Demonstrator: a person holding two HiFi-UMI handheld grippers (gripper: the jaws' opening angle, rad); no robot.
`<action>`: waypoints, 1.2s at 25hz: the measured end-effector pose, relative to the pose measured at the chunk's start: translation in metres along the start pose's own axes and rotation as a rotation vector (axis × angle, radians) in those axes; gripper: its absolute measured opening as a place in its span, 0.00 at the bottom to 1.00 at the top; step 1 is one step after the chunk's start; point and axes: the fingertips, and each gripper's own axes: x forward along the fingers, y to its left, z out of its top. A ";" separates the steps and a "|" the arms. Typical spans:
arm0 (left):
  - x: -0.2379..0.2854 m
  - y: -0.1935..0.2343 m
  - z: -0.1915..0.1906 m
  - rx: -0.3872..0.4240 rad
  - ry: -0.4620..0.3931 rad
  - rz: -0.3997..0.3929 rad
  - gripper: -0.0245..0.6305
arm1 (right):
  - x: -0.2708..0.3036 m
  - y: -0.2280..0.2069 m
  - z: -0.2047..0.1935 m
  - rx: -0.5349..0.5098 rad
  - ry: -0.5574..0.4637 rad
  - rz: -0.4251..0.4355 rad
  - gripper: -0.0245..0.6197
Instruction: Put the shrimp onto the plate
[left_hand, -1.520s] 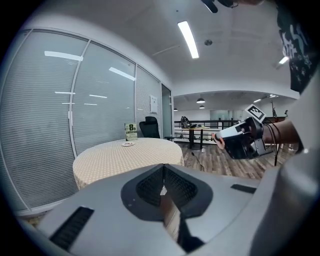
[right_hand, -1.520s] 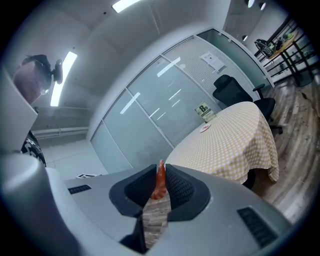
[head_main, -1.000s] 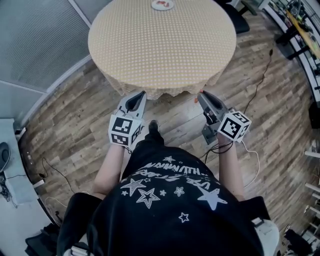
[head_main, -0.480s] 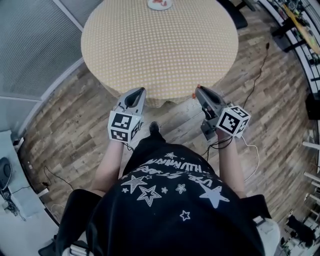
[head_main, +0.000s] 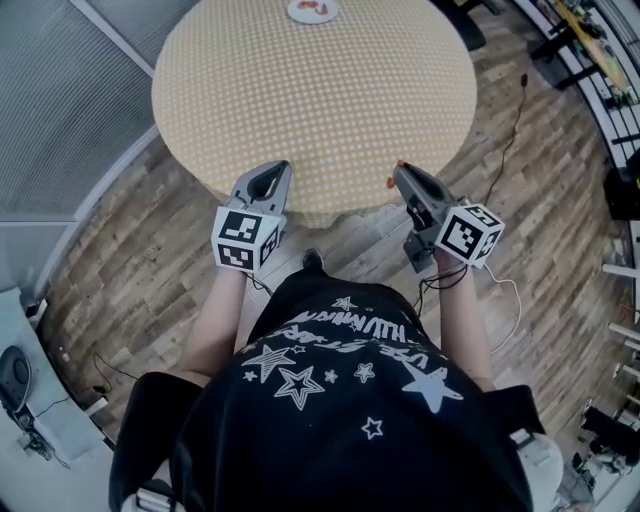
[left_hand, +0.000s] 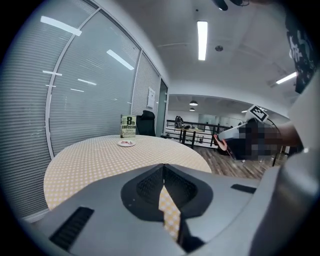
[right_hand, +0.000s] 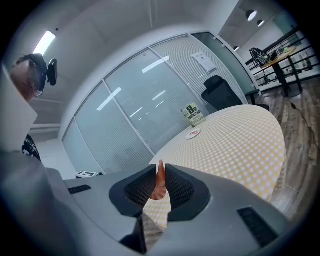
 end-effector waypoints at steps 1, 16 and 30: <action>0.002 0.003 0.002 -0.003 -0.001 -0.005 0.05 | 0.001 -0.003 -0.001 0.005 -0.002 -0.009 0.14; 0.016 0.009 0.013 -0.008 -0.016 0.024 0.05 | 0.009 -0.024 0.007 0.046 -0.029 0.022 0.14; 0.069 0.074 0.075 -0.039 -0.072 0.239 0.05 | 0.121 -0.090 0.112 -0.006 0.039 0.154 0.14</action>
